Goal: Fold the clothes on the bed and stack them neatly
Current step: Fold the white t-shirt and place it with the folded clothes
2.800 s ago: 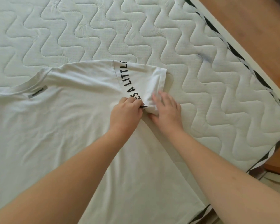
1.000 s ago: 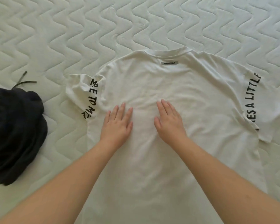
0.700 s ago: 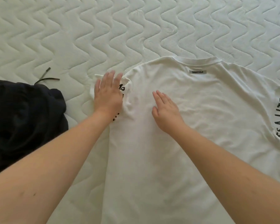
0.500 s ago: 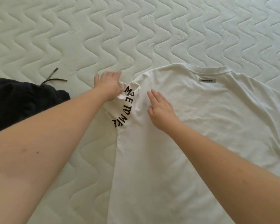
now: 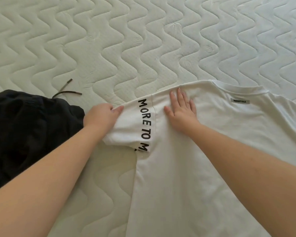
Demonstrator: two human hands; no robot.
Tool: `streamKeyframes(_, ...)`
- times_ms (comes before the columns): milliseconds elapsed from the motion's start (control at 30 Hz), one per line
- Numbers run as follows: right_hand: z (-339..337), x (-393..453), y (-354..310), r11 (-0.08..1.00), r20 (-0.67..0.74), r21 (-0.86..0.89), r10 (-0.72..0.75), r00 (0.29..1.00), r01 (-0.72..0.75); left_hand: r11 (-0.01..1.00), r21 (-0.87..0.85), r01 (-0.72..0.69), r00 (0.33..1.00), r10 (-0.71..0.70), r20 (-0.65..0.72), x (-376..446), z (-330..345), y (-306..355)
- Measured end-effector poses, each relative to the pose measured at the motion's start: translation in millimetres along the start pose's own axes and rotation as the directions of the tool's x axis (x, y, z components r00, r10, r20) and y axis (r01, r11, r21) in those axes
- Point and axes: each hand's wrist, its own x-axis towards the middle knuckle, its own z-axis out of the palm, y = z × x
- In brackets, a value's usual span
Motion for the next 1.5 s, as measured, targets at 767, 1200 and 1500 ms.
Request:
streamKeyframes(767, -12.2, -63.4, -20.0, 0.993, -0.159, 0.064, -0.091, 0.983, 0.103, 0.605, -0.79, 0.1, 0.892, -0.406, -0.198, -86.2, 20.2, -19.2)
streamKeyframes(1200, 34.7, -132.6, -63.7, 0.895, -0.028, 0.415, -0.169, 0.985, 0.165, 0.824, -0.566, 0.023, 0.999, -0.037, -0.014, -114.8, 53.3, -23.4)
streamKeyframes(1500, 29.2, -131.8, -55.8, 0.907, 0.081, 0.4, -0.173, 0.982, 0.127, 0.86, -0.507, 0.064, 0.996, -0.09, -0.028, -113.8, 55.1, -14.0)
